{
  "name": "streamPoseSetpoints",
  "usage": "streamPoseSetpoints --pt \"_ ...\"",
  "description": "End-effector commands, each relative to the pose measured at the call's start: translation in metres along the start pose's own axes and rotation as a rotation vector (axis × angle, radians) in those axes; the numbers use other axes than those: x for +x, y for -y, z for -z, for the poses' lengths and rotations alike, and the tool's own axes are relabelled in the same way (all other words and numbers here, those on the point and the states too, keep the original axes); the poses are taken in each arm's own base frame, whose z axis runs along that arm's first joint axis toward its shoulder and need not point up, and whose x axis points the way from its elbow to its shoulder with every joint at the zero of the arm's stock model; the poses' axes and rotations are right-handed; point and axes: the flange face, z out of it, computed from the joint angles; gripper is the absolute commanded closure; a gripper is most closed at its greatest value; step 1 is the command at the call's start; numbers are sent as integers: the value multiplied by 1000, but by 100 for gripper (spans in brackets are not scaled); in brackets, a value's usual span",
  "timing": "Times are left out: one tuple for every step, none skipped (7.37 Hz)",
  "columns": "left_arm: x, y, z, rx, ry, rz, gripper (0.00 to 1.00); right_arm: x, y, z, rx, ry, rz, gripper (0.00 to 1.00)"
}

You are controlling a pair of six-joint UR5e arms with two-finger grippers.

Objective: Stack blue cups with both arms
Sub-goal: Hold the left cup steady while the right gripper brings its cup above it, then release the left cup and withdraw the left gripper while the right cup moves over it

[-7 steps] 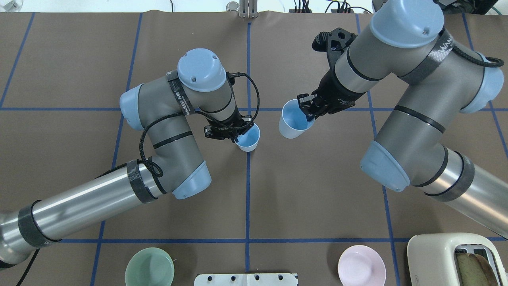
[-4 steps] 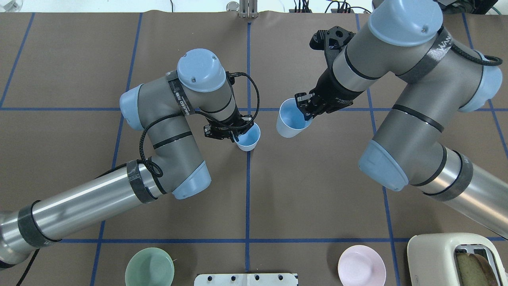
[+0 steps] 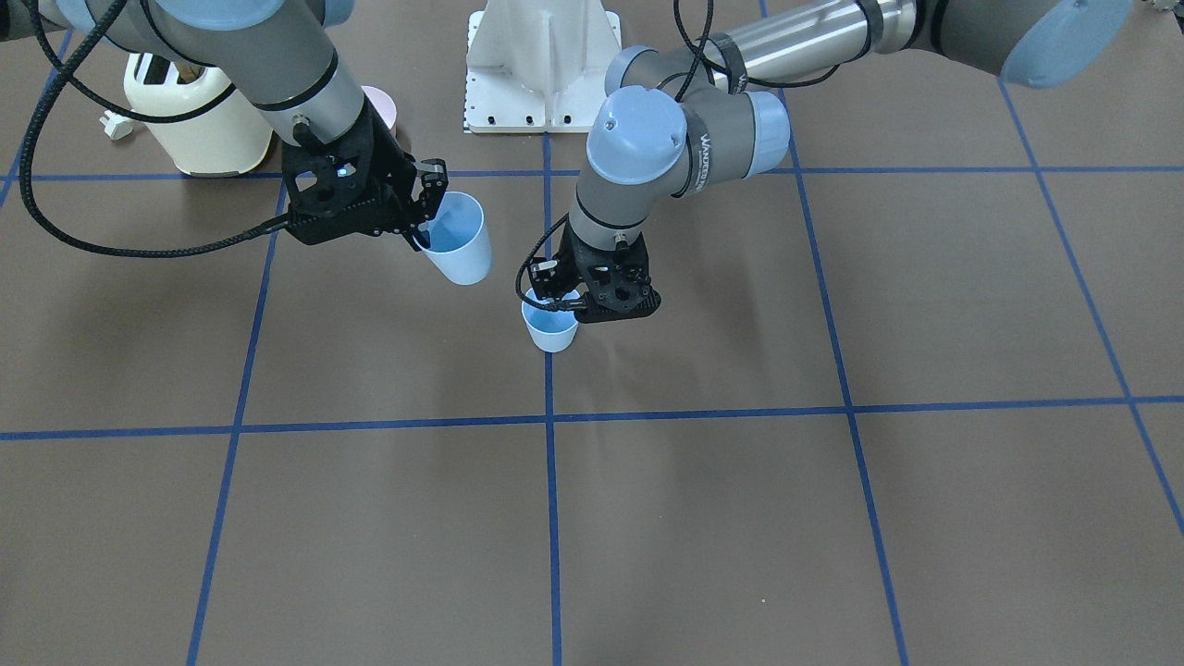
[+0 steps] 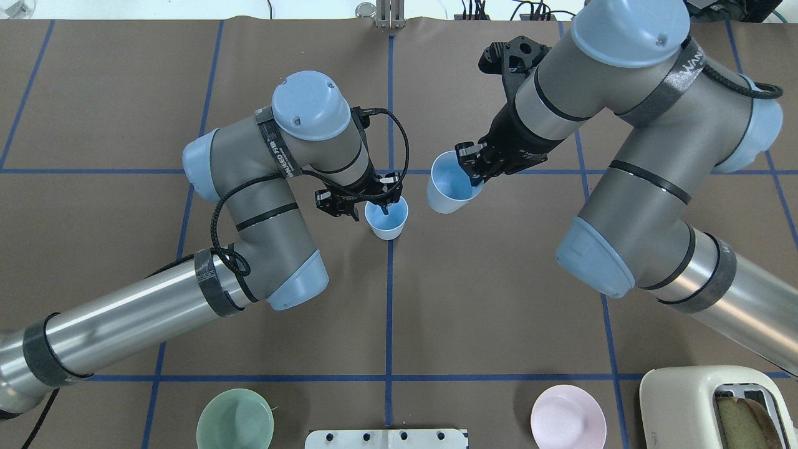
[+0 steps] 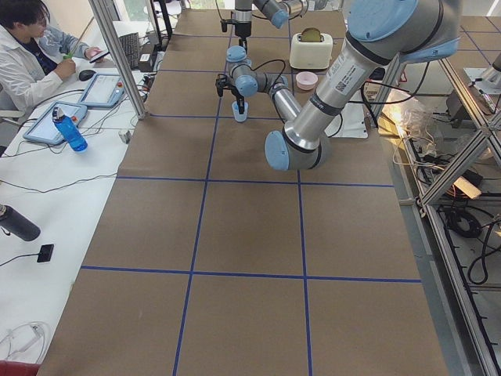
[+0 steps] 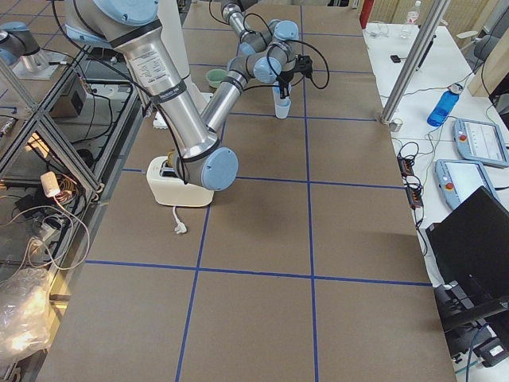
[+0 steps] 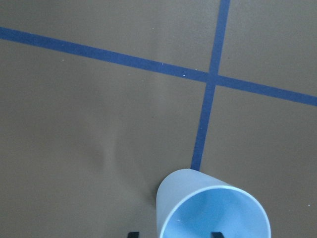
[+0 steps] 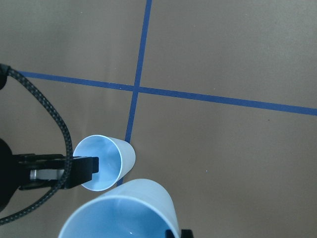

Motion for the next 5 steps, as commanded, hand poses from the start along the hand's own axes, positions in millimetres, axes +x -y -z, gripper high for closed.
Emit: streamPoseSetpoints --pt "-16 27 32 10 -24 -22 43 -8 5 -8 -4 -5 3 93" --pt "-56 43 45 -18 -30 -59 43 -23 12 -21 -16 -7 9 93" --pt "-96 63 64 -18 -31 -96 43 -40 17 -30 -25 -7 16 93" --pt "-121 84 79 -28 -38 -124 43 -50 16 -34 -15 -11 28 93" --pt "-150 100 86 -28 -31 -151 43 -62 24 -43 -22 -19 29 93"
